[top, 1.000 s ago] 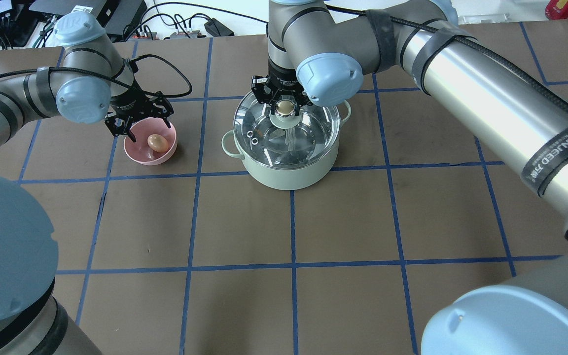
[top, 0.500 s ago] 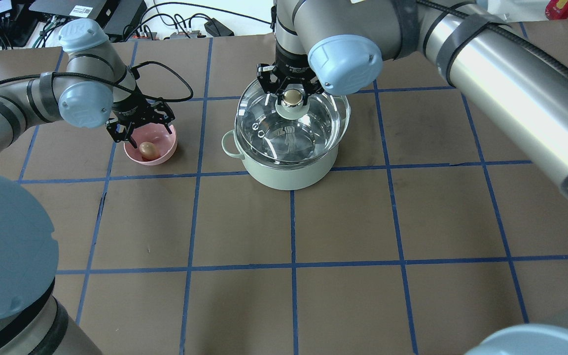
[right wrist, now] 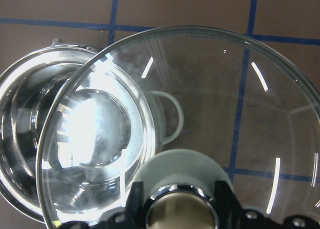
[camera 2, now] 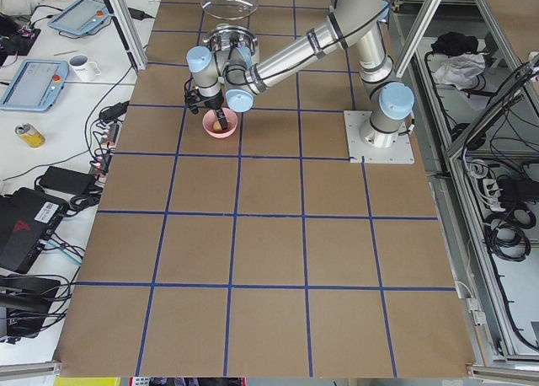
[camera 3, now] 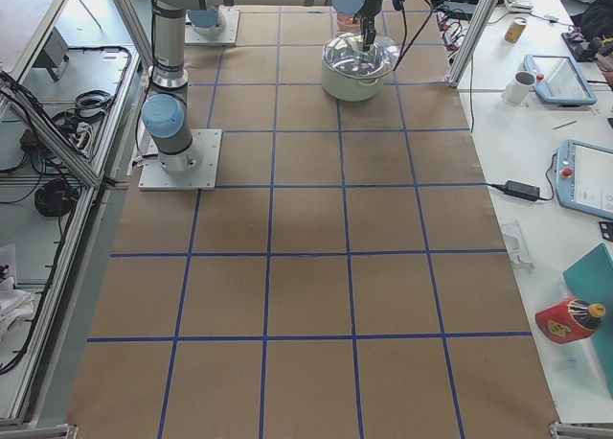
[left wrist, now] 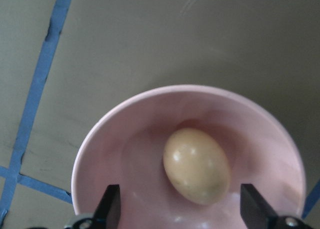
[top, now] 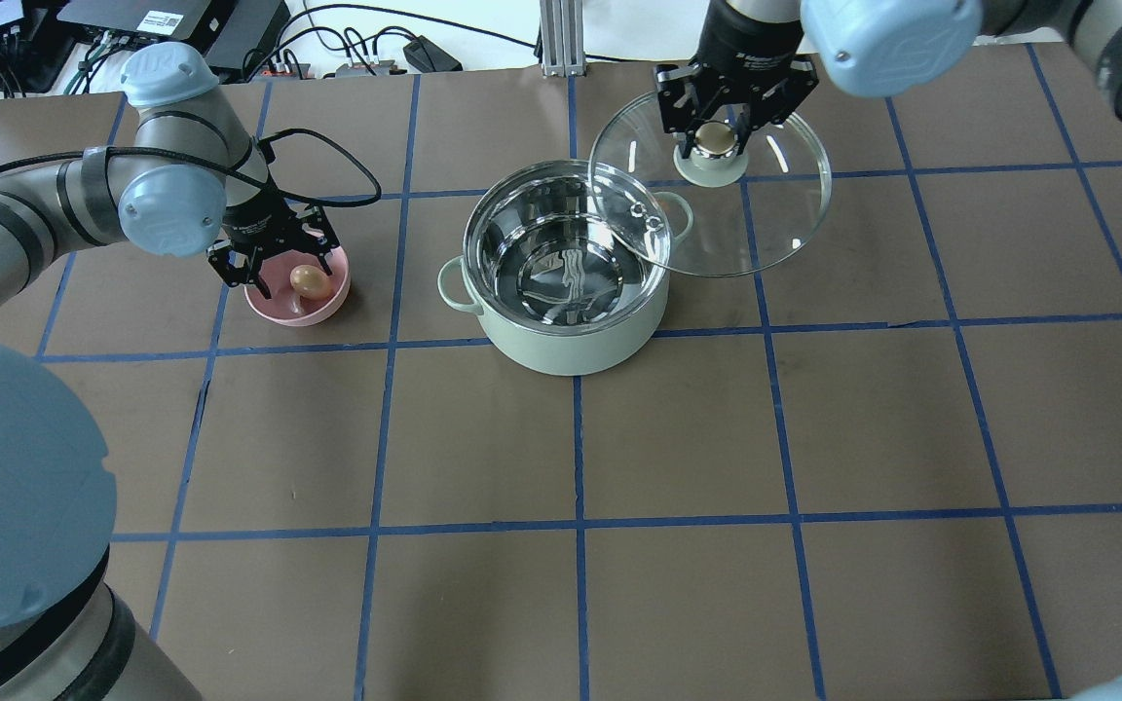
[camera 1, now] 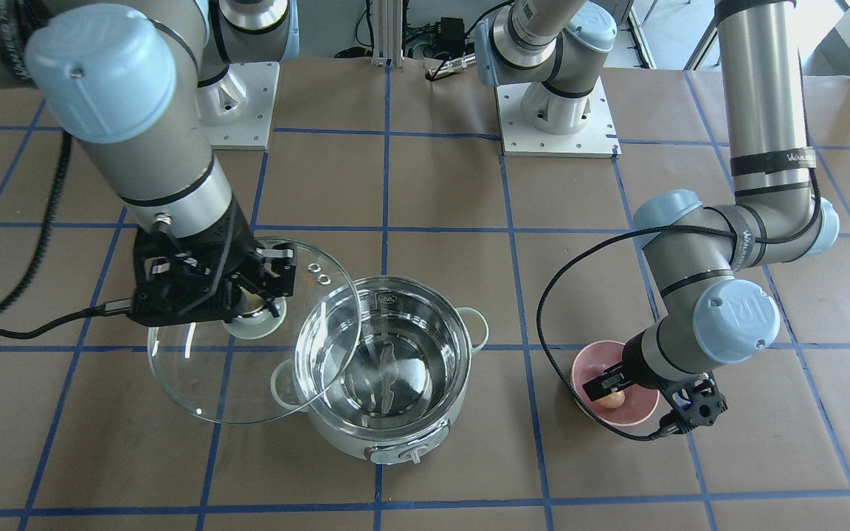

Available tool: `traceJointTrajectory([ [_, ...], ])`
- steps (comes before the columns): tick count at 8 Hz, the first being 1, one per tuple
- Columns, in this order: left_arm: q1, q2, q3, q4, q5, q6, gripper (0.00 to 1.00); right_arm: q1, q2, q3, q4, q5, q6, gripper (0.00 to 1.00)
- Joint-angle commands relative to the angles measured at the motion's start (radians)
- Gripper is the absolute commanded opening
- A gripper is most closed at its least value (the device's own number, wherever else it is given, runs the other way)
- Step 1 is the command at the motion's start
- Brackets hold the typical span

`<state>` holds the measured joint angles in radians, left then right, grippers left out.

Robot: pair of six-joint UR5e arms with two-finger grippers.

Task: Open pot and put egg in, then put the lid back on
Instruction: 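Lift the glass lid off the pot and set it aside with the right gripper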

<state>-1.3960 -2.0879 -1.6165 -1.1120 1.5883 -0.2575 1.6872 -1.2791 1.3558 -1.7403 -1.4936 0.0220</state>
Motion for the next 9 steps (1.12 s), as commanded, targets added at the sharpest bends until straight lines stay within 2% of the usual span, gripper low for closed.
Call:
traceJointTrajectory([
  [1,0.000,-0.003,-0.003,0.003,-0.001,0.001,0.86,-0.150,-0.058,0.022,0.076,-0.025,-0.202,0.00],
  [4,0.000,-0.030,-0.005,0.006,-0.008,0.001,0.86,-0.285,-0.071,0.045,0.076,-0.033,-0.379,0.00],
  [7,0.000,-0.032,-0.005,0.008,-0.002,0.003,0.86,-0.291,-0.068,0.075,0.057,-0.027,-0.415,0.00],
  [8,0.000,-0.034,-0.005,0.012,0.002,0.003,0.80,-0.291,-0.069,0.075,0.051,-0.030,-0.415,0.00],
  [9,0.000,-0.035,-0.005,0.012,0.001,0.003,0.65,-0.291,-0.063,0.077,0.051,-0.028,-0.415,0.00],
])
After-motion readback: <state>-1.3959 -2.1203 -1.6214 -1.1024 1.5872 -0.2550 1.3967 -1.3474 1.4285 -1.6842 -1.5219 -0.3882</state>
